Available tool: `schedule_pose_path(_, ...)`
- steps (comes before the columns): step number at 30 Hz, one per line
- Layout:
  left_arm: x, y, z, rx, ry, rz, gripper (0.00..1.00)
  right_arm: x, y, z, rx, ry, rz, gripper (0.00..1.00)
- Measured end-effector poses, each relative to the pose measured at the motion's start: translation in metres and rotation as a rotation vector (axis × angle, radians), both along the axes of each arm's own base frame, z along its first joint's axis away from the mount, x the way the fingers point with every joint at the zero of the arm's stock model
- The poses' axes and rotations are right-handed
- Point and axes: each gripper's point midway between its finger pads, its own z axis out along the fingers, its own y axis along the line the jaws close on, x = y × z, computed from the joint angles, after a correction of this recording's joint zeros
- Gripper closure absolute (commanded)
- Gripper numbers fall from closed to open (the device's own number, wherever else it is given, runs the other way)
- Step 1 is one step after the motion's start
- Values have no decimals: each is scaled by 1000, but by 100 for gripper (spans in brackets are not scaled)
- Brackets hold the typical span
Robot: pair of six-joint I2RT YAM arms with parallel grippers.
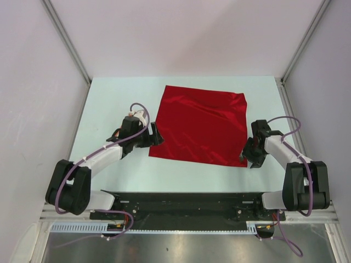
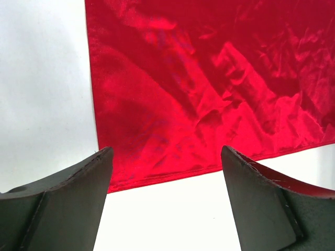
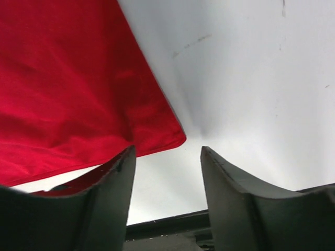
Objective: Fold the napkin, place the utensils inside, and roll it up
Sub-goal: Fold the napkin
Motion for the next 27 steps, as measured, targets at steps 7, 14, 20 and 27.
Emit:
schedule_pose_path(7,2,2,7,-8,-20,6,12,-6,-4,-7,-13,20,-18,54)
schedule_pose_path(14,3,5,13,-15,-35,15,11,0,-6,-13,-15,15,-34,64)
schedule_pose_path(20,5,7,18,-21,-51,21,11,1,-6,-18,-19,21,-35,77)
schedule_pose_path(27,5,7,27,-35,-73,21,10,1,-2,-19,-23,18,-19,100)
